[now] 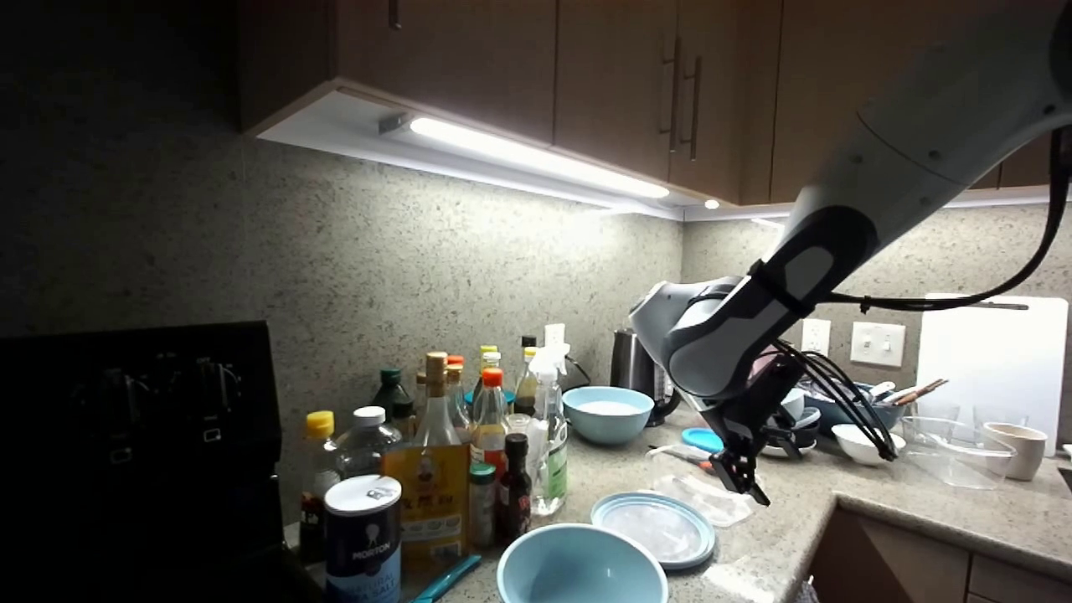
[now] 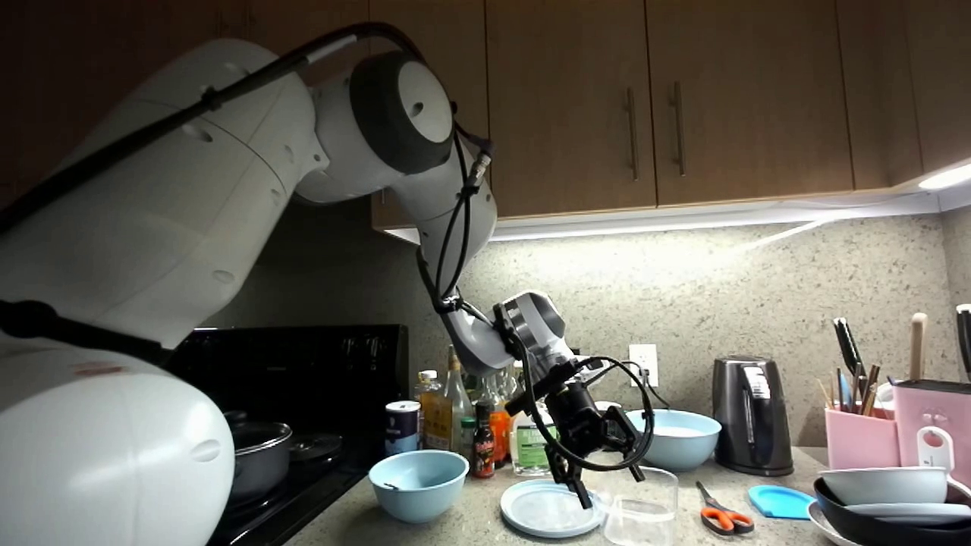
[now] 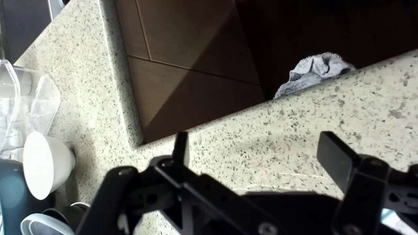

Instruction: Pick up the spoon and put it in the bowl

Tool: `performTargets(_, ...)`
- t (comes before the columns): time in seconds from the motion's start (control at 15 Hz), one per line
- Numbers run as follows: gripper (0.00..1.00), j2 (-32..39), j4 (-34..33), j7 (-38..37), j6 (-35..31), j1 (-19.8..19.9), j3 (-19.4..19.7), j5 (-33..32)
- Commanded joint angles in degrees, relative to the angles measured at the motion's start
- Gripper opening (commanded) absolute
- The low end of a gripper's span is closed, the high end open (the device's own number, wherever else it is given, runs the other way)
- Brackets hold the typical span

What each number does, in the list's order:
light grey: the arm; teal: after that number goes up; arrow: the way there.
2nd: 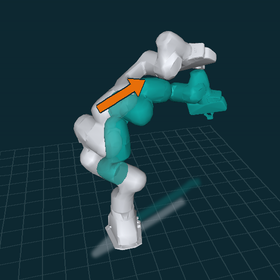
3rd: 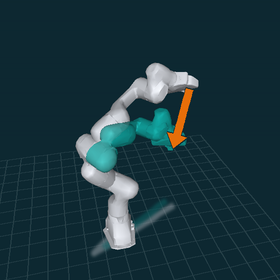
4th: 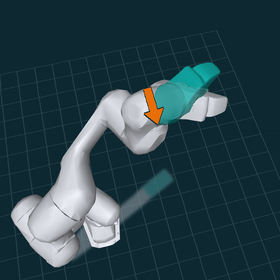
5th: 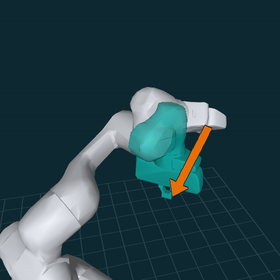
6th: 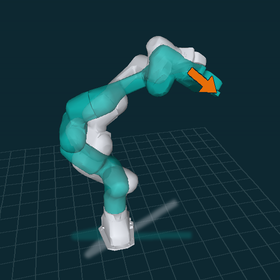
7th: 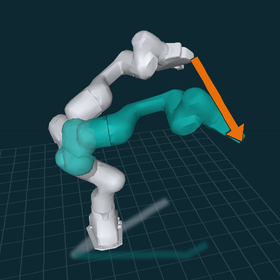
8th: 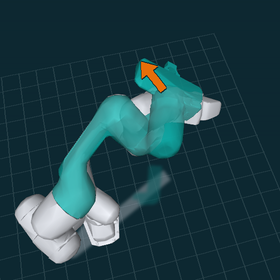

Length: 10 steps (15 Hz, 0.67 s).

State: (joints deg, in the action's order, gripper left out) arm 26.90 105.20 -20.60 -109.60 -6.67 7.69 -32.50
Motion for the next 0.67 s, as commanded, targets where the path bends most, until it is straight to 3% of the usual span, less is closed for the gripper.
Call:
performTargets(0.0, 1.00, 0.0, -0.1, -0.2, 0.2, 0.5, -0.8, -0.2)
performTargets(0.13, 1.00, 0.0, -0.1, -0.2, 0.2, 0.4, -1.0, -0.2)
performTargets(0.33, 1.00, -0.2, -2.5, 6.1, -0.6, 2.4, -1.5, 1.2)
performTargets(0.6, 1.00, -1.0, -7.2, 6.4, -1.3, 5.2, -0.7, 4.6)
